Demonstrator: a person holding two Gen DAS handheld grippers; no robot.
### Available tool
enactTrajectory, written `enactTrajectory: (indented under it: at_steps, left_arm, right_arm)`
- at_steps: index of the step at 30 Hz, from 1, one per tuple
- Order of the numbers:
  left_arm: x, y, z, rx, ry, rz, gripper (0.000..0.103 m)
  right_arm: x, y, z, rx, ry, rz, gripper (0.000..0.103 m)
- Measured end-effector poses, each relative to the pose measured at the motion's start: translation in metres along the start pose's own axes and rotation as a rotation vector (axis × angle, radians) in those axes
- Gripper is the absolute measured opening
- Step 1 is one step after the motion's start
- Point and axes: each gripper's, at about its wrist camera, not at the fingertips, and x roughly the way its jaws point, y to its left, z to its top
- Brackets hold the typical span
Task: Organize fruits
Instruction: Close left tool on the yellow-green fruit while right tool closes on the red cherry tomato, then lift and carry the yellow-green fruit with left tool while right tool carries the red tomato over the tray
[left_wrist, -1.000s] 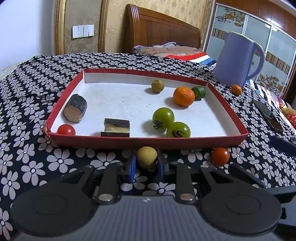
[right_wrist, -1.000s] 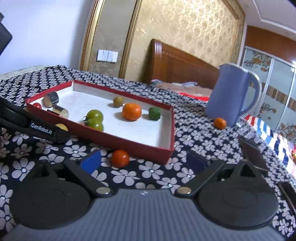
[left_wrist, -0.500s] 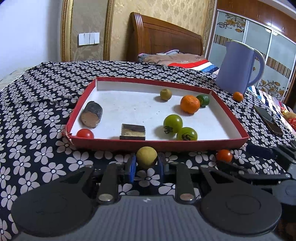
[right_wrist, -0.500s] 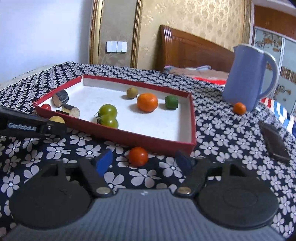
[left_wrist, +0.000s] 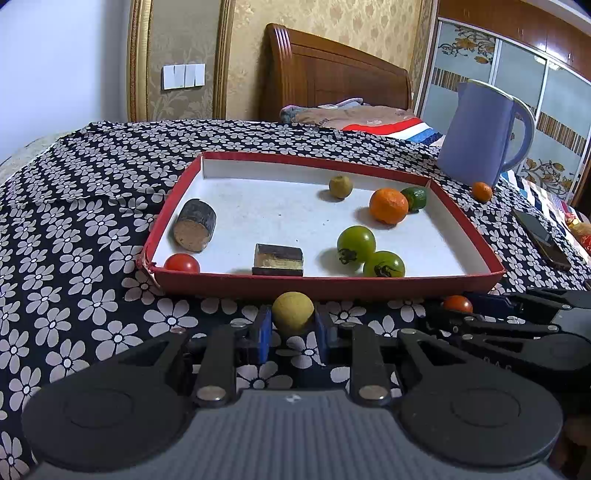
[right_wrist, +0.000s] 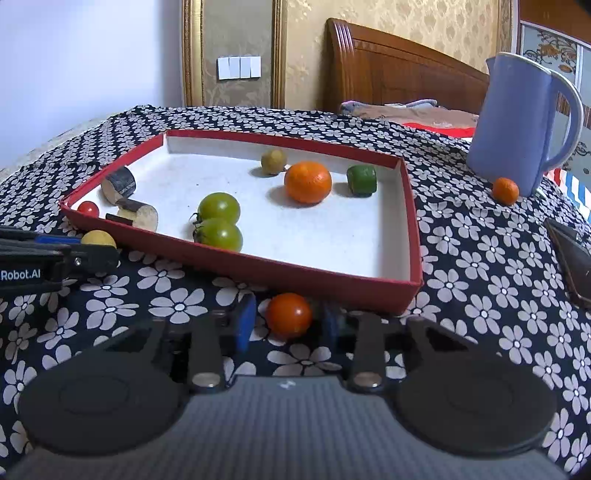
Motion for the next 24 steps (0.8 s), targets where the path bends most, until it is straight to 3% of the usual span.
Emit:
enactTrajectory:
  at_steps: [5,15,24]
  left_arm:
    - [0.002,0.001,0.0,-0.003,0.012,0.015,0.024]
    - [-0.005,0.002,0.002,-0.006,0.008,0.036,0.024]
    - [-0.009,0.001,0.009,-0.002,-0.004,0.061,0.024]
  right_arm:
    - [0.0,0.0,0.0,-0.003,0.002,-0.004,0.025]
    - [-0.009,0.003,-0.004,-0.012,-0.009,-0.007,0.025]
    - [-0.033,0.008,0.002,-0.035,-0.076,0.003,0.025]
